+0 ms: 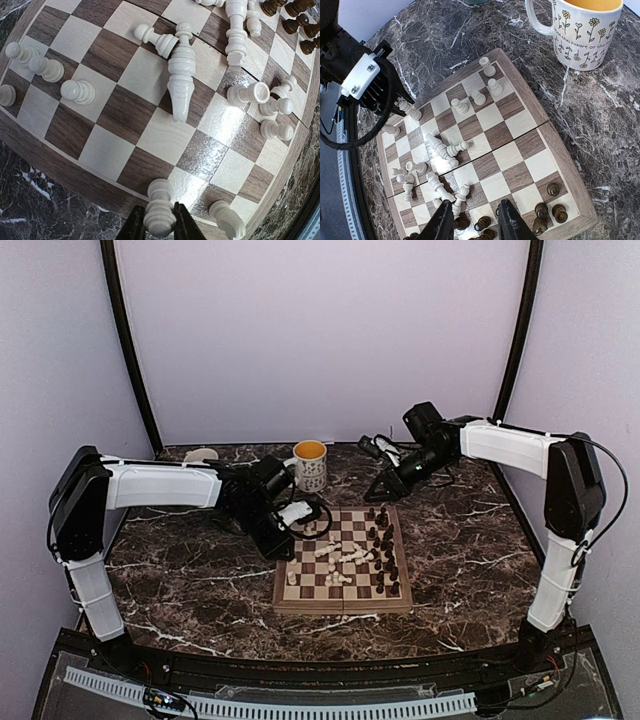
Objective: Set up the chess pieces on the board
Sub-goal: Adjust the king at e1.
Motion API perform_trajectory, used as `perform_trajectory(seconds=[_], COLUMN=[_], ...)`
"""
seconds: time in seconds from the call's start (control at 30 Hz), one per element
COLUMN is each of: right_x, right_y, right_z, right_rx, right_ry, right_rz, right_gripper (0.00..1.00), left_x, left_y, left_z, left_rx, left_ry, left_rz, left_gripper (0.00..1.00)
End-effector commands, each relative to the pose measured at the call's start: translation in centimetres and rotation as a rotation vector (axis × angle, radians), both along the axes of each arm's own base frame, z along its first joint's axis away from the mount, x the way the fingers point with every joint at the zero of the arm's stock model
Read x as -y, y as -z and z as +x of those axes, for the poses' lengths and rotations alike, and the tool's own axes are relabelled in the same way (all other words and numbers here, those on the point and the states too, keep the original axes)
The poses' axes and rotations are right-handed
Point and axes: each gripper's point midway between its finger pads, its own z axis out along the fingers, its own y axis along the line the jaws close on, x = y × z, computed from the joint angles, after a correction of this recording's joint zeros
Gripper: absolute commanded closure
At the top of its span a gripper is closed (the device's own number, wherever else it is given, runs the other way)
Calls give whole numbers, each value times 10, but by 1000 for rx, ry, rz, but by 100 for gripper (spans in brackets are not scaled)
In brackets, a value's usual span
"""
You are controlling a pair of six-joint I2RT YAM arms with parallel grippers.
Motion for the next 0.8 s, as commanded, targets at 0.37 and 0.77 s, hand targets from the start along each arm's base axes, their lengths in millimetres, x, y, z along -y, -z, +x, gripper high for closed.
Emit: perform_trajectory(seconds=[0.37,0.77], right_x=[0,-1], right_y=[10,11], right_z=[-1,-2], right_rx=[-12,-24], right_ry=[-9,-13], right_rz=[-17,-14], right_gripper=[69,69], left_x=[9,8], left_y=[-2,-7], left_z=[12,13], left_rx=[54,70], left_ry=[16,8], left_rz=[-17,-22], left_gripper=[85,66])
